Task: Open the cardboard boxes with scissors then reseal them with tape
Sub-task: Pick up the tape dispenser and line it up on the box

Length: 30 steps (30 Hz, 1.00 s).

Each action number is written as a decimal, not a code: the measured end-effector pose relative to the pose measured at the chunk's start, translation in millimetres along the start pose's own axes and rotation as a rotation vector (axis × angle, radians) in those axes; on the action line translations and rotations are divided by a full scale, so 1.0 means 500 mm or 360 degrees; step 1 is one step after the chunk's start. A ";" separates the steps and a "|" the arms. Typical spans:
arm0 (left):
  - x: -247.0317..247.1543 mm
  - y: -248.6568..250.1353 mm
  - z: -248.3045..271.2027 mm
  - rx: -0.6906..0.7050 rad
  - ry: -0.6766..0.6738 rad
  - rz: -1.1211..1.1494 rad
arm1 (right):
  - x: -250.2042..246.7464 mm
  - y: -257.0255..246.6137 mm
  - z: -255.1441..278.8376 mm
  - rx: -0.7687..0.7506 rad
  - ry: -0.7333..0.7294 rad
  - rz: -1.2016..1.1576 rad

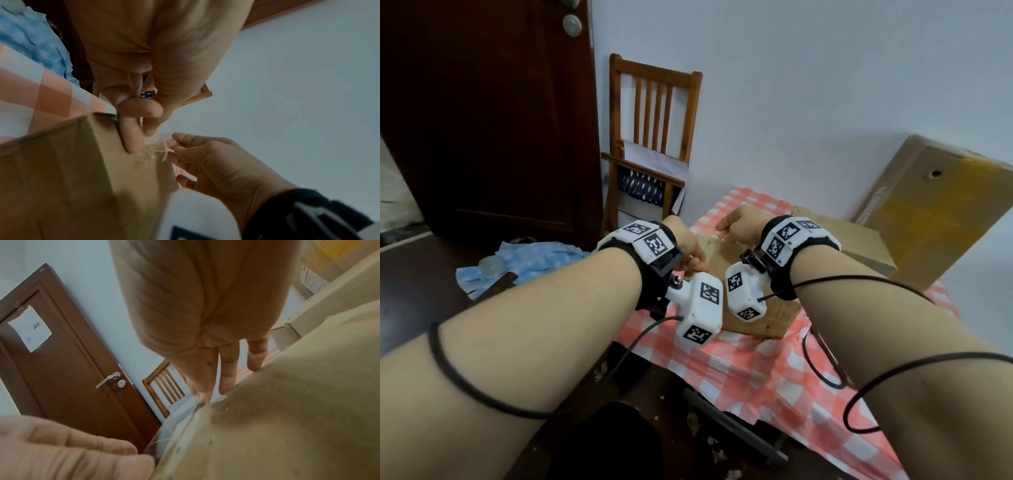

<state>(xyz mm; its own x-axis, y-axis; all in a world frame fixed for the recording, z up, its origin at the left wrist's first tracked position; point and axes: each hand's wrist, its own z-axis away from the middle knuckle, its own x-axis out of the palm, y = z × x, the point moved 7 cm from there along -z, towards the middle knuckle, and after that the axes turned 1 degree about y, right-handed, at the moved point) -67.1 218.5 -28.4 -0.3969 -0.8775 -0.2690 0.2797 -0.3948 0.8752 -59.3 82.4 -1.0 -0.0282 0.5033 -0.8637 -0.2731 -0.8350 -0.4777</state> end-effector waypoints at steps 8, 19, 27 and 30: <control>0.000 -0.001 -0.015 -0.0090 -0.0003 -0.0087 | 0.006 -0.009 0.007 -0.0017 -0.0052 0.0286; 0.001 -0.010 -0.024 -0.0135 0.0022 -0.0005 | 0.010 -0.004 0.016 0.0007 -0.0171 0.0571; 0.002 -0.021 -0.032 -0.0206 0.0033 0.0022 | -0.012 -0.010 0.024 -0.0136 0.0040 0.0181; 0.001 -0.023 -0.028 -0.0175 0.0022 0.0052 | 0.002 -0.030 0.039 -0.0270 -0.0104 0.0041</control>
<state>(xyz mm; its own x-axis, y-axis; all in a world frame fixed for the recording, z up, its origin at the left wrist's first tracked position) -58.1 218.6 -44.1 -0.3743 -0.8939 -0.2468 0.3869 -0.3924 0.8345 -73.8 99.7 8.7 -0.0967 0.4901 -0.8663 -0.1055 -0.8705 -0.4807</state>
